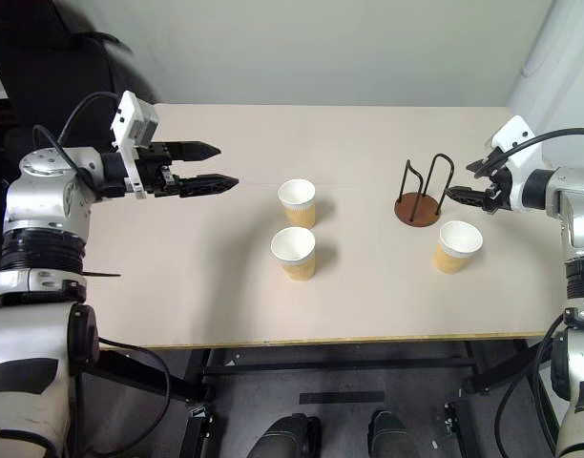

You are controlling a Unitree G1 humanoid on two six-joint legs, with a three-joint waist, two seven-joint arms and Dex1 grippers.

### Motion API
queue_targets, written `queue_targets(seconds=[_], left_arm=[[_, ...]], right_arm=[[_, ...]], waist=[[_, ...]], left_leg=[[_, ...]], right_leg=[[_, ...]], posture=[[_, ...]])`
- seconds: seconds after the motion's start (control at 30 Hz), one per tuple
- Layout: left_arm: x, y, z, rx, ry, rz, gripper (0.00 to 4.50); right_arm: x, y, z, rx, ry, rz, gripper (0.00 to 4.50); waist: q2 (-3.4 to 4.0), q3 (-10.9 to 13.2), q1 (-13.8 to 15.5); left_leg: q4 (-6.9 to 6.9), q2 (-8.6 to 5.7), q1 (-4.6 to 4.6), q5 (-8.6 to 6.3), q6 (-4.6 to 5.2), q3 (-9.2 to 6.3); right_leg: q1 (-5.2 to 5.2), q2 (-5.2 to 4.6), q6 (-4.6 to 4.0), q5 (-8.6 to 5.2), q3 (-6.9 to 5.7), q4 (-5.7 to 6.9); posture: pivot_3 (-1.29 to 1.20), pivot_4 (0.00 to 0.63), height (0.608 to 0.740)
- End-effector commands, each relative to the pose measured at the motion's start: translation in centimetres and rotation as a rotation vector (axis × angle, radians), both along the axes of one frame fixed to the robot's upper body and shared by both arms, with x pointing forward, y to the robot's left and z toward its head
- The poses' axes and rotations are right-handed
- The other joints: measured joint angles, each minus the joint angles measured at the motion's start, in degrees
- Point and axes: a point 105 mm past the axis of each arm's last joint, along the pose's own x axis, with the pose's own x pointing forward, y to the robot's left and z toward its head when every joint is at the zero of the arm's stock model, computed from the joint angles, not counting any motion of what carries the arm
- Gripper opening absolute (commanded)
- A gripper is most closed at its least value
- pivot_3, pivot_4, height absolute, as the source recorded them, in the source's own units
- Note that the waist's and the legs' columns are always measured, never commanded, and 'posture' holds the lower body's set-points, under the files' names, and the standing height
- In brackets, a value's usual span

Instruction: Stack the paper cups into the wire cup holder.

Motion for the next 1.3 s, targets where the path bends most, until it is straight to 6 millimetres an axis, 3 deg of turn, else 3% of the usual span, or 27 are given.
queue_targets(seconds=[0.03,0.47,0.7,1.03,1.3], left_arm=[[-0.1,-0.4,2.0,-0.018,-0.066,-0.016,4.48],[0.9,-3.2,1.4,-0.015,-0.052,-0.098,4.48],[1.4,-5.5,1.9,-0.027,-0.074,-0.157,4.48],[1.4,-4.9,2.0,-0.028,-0.085,-0.147,4.48],[1.2,-4.3,1.9,-0.035,-0.088,-0.132,4.48]], right_arm=[[-0.6,-0.3,1.4,-0.018,-0.046,0.002,3.34],[-1.5,0.6,0.6,0.021,-0.013,0.025,3.34],[0.8,0.2,-0.6,0.059,-0.029,-0.103,3.34],[3.8,-2.2,-1.5,0.012,-0.061,-0.244,3.34],[5.5,-1.7,-1.5,0.023,-0.092,-0.296,3.34]], waist=[[0.0,0.0,0.1],[0.0,0.0,0.1],[0.0,0.0,0.1],[0.0,0.0,0.1],[0.0,0.0,0.1]], left_leg=[[0.0,0.0,0.0,0.0,0.0,0.0],[0.0,-0.02,0.0,0.0,0.0,0.0],[0.08,-0.03,0.02,0.02,0.04,0.0],[-0.03,-0.03,-0.01,0.02,0.04,-0.01],[-0.04,-0.03,-0.01,-0.05,0.06,-0.01]], right_leg=[[0.0,0.0,0.0,0.0,0.0,0.0],[0.02,-0.03,0.07,0.04,-0.01,-0.03],[0.08,-0.04,0.19,0.11,0.01,-0.05],[-0.01,-0.05,0.32,0.19,0.0,-0.05],[-0.03,-0.07,0.31,0.18,-0.01,-0.05]], posture=[[0.0,0.15,0.74],[0.0,0.15,0.74],[0.0,0.15,0.74],[0.0,0.15,0.74],[0.0,0.15,0.74]])
